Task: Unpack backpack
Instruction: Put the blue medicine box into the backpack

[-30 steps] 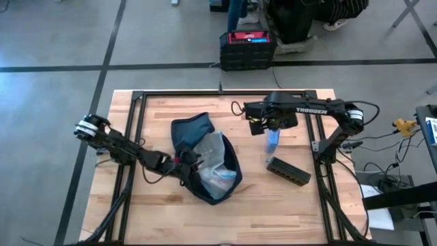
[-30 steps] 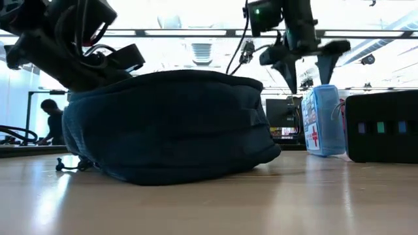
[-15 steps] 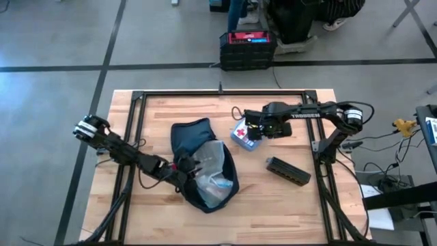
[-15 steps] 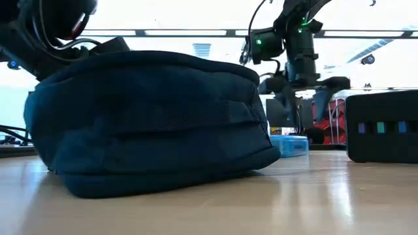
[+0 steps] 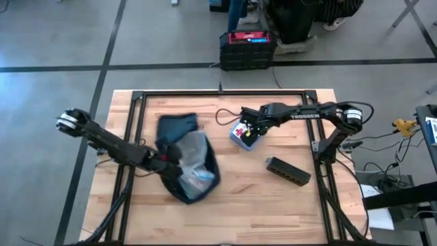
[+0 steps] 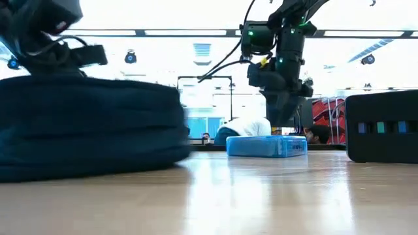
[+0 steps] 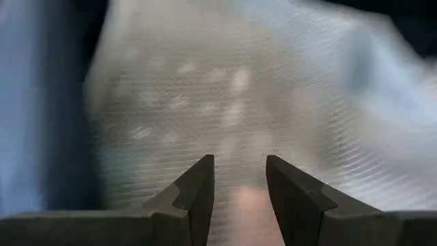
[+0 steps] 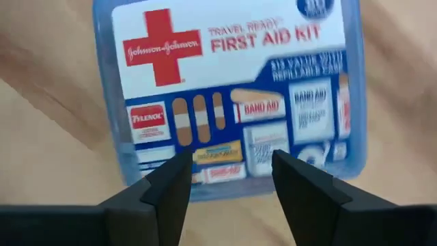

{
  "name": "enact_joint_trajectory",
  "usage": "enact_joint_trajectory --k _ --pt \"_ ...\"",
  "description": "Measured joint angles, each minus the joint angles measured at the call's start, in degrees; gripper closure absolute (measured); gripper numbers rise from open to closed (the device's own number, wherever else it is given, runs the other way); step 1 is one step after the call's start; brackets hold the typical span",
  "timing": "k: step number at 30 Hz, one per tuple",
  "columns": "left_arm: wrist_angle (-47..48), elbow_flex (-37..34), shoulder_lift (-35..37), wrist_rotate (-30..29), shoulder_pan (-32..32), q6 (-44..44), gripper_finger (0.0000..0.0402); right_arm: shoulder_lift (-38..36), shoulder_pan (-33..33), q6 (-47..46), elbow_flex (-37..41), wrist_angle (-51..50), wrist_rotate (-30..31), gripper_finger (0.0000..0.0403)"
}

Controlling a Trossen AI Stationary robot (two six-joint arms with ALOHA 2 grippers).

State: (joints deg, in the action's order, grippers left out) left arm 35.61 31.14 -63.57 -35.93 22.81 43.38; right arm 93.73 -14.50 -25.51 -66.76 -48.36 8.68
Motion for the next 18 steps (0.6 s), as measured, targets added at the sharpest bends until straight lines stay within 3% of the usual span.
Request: enact_joint_trajectory --k 5,9,13,18 --pt "-4.2 0.0 9.9 2.4 0.2 -1.6 0.0283 2.6 1.3 5.0 1.4 3.4 0.3 0.0228" --pt "-17.4 0.1 13.8 -3.0 0.3 -11.4 0.0283 5.2 3.1 6.1 1.7 7.6 0.4 0.0236" --pt "-28.6 0.3 11.8 -10.9 -1.1 -20.8 0.0283 6.6 6.0 9.4 0.0 15.3 -3.1 0.0246" --pt "-30.7 0.2 4.2 -12.6 -5.1 -19.9 0.0283 5.6 9.8 19.0 -5.5 14.7 -4.3 0.0265"
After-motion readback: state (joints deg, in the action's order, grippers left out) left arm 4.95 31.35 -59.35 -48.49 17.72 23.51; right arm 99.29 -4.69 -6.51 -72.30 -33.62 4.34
